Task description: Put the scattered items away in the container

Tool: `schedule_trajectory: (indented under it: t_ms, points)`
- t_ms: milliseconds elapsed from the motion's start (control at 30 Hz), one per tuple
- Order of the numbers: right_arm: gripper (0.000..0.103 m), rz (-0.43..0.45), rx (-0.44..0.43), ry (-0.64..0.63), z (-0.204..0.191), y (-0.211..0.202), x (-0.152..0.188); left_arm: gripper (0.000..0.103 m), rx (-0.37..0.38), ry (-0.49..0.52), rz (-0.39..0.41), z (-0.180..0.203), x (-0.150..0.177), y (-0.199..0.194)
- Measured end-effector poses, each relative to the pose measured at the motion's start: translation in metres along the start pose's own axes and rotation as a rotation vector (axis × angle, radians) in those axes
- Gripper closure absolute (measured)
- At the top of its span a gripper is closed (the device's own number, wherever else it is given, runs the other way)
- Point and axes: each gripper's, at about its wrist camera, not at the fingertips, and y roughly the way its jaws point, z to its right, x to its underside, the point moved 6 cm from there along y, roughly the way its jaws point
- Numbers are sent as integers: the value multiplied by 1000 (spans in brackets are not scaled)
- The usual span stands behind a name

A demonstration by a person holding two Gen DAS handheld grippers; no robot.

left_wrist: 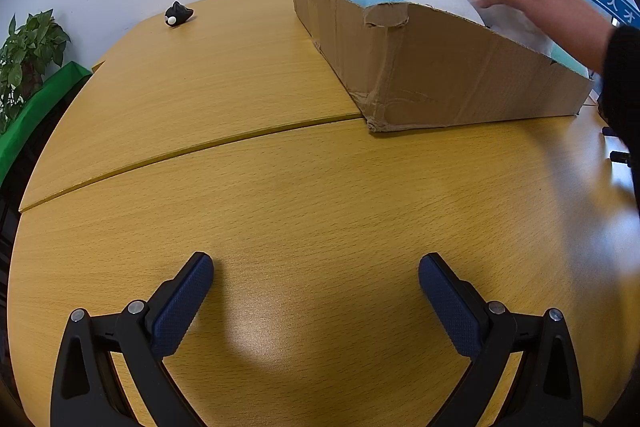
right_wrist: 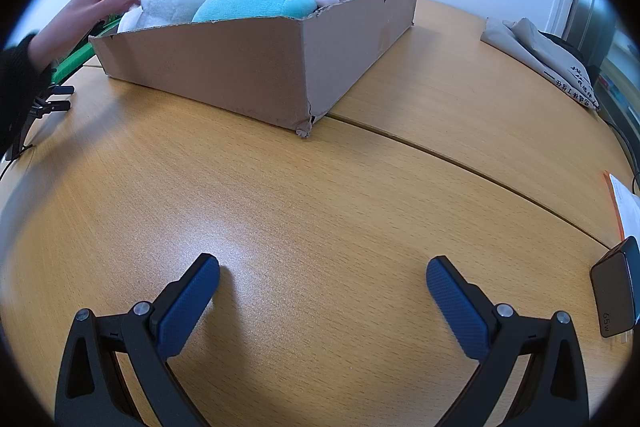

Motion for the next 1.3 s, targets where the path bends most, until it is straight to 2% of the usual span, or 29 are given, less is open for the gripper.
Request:
schedule_trajectory:
  t_ms: [1300]
  points:
    - [0, 1, 0, 1, -3, -2, 1, 0, 0, 0, 0, 2, -1, 0]
